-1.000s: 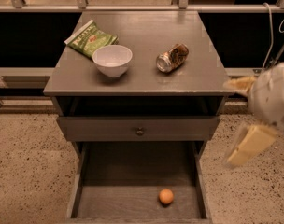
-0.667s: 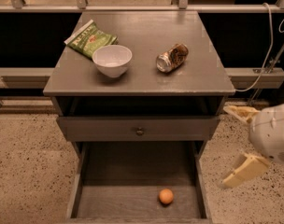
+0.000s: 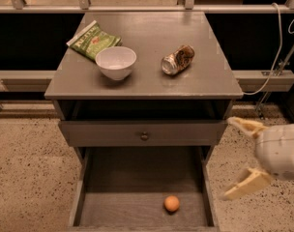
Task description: Pick orange from middle drawer and place on counter
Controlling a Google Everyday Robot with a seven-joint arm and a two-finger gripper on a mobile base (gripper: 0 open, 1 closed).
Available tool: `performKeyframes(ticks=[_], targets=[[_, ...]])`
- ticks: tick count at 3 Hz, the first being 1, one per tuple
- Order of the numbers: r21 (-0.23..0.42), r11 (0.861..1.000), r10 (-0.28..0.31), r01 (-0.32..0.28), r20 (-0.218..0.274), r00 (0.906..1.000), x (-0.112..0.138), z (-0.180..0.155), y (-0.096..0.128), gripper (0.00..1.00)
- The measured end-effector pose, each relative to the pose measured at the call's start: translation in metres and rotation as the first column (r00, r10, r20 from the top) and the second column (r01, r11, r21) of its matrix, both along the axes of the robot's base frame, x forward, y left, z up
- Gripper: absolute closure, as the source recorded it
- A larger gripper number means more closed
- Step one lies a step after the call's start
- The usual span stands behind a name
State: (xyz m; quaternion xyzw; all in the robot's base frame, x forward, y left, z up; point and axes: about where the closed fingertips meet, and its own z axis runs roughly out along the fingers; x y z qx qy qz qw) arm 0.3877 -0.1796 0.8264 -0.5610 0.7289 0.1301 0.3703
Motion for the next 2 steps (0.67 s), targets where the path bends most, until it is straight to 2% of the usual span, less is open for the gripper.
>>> performKeyframes(ticks=[1, 2], targets=[[0.125, 0.978, 0.165, -0.169, 0.04, 0.9855, 0.009, -0.085, 0.034, 0.0], [0.119, 0.95, 0.291, -0.289, 0.0, 0.9567, -0.008, -0.17, 0.051, 0.0]])
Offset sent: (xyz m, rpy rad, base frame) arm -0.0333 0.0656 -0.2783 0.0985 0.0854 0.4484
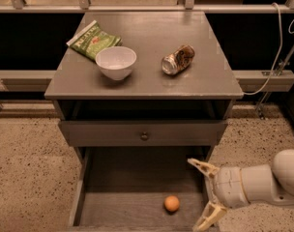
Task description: Pick orange from middle drawer and place on counter
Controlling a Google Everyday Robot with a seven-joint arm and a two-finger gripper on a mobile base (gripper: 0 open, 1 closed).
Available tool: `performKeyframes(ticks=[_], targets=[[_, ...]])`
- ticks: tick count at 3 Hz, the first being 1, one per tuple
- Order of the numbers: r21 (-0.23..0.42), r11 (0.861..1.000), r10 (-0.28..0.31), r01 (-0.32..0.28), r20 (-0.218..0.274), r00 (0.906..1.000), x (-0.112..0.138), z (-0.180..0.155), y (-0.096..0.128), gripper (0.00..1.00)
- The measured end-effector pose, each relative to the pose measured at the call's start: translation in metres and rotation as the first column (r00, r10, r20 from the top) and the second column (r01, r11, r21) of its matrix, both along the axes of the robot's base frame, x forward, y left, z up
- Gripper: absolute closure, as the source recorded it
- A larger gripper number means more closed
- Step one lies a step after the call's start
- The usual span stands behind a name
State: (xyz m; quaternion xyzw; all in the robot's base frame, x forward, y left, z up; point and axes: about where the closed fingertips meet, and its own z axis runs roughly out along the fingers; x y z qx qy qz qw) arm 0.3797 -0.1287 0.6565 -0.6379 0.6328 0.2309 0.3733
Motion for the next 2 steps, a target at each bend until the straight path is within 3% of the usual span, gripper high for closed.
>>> performKeyframes(ticks=[1, 2], targets=[[0.006, 1.0, 0.016, -0.016, -0.011, 0.9998, -0.003, -0.011, 0.003, 0.0], [-0.008, 0.997, 0.076, -0.077, -0.043, 0.9962, 0.003, -0.046, 0.013, 0.0]])
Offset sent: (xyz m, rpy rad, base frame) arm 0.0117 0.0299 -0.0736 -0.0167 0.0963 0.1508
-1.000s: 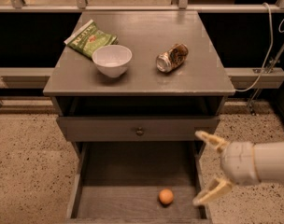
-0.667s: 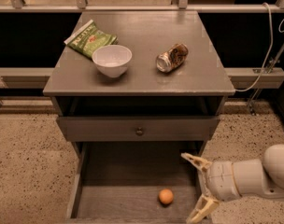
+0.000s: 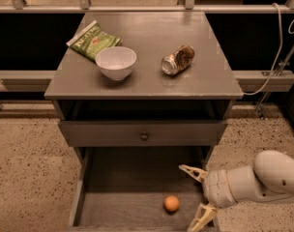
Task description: Pick orange from middle drawer and place on counter
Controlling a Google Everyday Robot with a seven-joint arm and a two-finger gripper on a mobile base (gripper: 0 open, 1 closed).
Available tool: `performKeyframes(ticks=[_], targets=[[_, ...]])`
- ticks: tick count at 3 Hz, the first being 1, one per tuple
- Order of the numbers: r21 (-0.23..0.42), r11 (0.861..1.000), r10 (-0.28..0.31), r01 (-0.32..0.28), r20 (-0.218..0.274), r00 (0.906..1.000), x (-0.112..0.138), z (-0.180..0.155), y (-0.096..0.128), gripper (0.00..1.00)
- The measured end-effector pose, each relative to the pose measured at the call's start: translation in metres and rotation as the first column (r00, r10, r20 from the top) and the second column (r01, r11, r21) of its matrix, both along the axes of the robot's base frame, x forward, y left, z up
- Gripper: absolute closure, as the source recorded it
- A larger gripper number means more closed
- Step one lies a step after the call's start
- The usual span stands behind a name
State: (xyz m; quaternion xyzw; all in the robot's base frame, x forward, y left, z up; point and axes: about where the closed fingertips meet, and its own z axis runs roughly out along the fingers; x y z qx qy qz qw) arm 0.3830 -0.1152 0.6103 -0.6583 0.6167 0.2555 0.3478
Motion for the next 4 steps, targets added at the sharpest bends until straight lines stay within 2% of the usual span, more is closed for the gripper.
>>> performKeyframes(ticks=[1, 2, 3, 4], targets=[[0.003, 0.998, 0.065, -0.065, 0.037, 0.9972, 0.006, -0.049, 0.005, 0.0], [-0.033, 0.994, 0.105, -0.102, 0.089, 0.9905, 0.011, -0.09, 0.005, 0.0], [-0.077, 0.994, 0.075, -0.071, 0.061, 0.9953, 0.025, -0.127, 0.0, 0.01], [-0.076, 0.997, 0.009, -0.01, -0.003, 0.9999, 0.04, -0.154, -0.009, 0.18]])
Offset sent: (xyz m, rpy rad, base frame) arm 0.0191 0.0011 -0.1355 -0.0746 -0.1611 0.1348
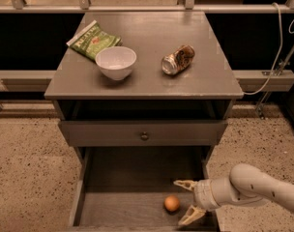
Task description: Pick orange from middle drawer and place on counter
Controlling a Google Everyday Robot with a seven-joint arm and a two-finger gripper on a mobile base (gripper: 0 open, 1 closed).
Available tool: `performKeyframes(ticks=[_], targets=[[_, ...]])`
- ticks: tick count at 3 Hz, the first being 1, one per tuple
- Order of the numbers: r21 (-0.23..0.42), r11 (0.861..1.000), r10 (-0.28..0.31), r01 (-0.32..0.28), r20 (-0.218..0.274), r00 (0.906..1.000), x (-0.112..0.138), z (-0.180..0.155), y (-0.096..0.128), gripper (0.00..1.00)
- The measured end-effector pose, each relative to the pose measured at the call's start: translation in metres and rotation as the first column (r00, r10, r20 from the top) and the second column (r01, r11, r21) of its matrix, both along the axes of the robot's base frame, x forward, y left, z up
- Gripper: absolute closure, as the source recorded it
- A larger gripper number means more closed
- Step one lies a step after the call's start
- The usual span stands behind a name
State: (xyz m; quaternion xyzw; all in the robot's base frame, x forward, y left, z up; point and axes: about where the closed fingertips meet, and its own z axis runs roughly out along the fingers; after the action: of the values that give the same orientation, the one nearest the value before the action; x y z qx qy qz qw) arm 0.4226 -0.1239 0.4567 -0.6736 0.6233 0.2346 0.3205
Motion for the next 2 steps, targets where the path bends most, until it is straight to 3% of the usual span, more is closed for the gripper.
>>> performKeyframes(ticks=[1, 2], targets=[[0.031, 0.999, -0.042, 0.045, -0.064, 0.997, 0.016, -0.018, -0.004, 0.16], [0.05, 0.997, -0.05, 0.055, -0.095, 0.9942, 0.025, -0.028, -0.003, 0.15]])
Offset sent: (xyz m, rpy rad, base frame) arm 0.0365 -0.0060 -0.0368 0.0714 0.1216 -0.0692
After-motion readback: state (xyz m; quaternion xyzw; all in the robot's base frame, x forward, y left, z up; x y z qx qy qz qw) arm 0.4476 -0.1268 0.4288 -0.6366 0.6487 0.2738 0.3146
